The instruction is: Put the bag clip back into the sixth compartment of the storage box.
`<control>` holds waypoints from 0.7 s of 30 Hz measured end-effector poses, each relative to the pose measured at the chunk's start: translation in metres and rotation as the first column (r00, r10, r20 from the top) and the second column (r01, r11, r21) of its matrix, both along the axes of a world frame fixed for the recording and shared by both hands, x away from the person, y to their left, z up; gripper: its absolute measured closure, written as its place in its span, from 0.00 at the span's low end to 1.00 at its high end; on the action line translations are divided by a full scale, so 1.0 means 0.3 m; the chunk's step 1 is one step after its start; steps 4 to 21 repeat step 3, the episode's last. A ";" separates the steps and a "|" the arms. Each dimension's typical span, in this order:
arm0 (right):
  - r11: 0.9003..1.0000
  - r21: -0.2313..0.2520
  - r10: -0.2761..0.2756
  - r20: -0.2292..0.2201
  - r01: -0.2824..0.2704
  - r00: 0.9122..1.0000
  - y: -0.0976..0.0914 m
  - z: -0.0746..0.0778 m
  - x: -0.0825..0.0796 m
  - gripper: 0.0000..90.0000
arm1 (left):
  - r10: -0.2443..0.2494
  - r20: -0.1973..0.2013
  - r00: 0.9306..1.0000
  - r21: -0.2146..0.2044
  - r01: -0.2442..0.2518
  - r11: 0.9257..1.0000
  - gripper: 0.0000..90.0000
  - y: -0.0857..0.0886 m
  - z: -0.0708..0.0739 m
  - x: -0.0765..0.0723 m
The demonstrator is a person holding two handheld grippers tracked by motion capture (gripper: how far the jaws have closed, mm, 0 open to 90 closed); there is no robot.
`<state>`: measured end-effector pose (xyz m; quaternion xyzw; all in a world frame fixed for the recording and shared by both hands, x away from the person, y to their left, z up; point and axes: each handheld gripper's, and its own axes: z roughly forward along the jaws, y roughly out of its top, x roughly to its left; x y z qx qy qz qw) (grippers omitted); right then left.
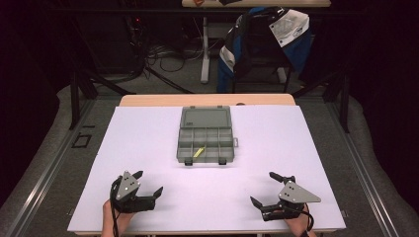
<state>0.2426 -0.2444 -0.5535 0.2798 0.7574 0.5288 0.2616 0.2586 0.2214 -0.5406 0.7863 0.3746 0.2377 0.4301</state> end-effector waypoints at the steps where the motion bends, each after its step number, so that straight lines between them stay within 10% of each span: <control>1: 1.000 -0.001 -0.001 0.000 0.001 1.000 0.000 0.000 0.000 0.00 | 0.000 0.000 1.000 0.000 0.000 1.000 0.12 0.000 0.000 0.000; 21: 1.000 -0.002 -0.002 0.001 0.002 1.000 -0.001 0.001 -0.001 0.00 | 0.001 0.001 1.000 0.002 -0.001 1.000 0.12 0.001 0.002 -0.001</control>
